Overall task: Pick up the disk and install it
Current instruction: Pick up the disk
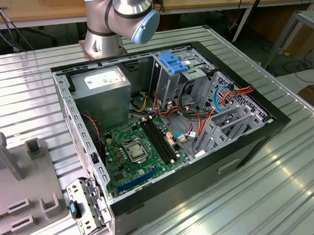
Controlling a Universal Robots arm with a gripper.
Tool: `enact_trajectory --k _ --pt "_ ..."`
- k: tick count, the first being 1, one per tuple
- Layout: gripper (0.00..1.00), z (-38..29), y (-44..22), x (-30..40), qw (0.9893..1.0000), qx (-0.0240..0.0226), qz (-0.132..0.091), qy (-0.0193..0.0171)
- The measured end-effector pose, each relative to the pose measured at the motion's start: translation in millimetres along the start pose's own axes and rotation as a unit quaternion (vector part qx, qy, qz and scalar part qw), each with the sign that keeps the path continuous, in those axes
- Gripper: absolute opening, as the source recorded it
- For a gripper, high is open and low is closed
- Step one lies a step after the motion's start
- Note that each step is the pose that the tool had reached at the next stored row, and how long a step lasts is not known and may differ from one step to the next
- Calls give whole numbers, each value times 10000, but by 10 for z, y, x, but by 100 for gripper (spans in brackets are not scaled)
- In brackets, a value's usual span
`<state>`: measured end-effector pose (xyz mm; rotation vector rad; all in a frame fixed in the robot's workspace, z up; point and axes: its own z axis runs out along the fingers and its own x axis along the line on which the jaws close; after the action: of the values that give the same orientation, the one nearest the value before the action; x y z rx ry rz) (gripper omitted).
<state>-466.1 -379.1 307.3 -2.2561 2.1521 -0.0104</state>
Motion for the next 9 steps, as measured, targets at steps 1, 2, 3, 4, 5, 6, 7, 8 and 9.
enact_trajectory --k 1,2,3,4,5,6,7,8,9 --pt "48 0 0 0 10000 0 0 0" --pt "48 0 0 0 10000 0 1 0" --pt "47 0 0 0 10000 0 1 0" --pt "40 0 0 0 10000 0 2 0" --pt "40 0 0 0 10000 0 2 0" --pt "40 0 0 0 10000 0 2 0" --pt "40 0 0 0 10000 0 3 0" --pt "40 0 0 0 10000 0 3 0" --pt "40 0 0 0 10000 0 3 0"
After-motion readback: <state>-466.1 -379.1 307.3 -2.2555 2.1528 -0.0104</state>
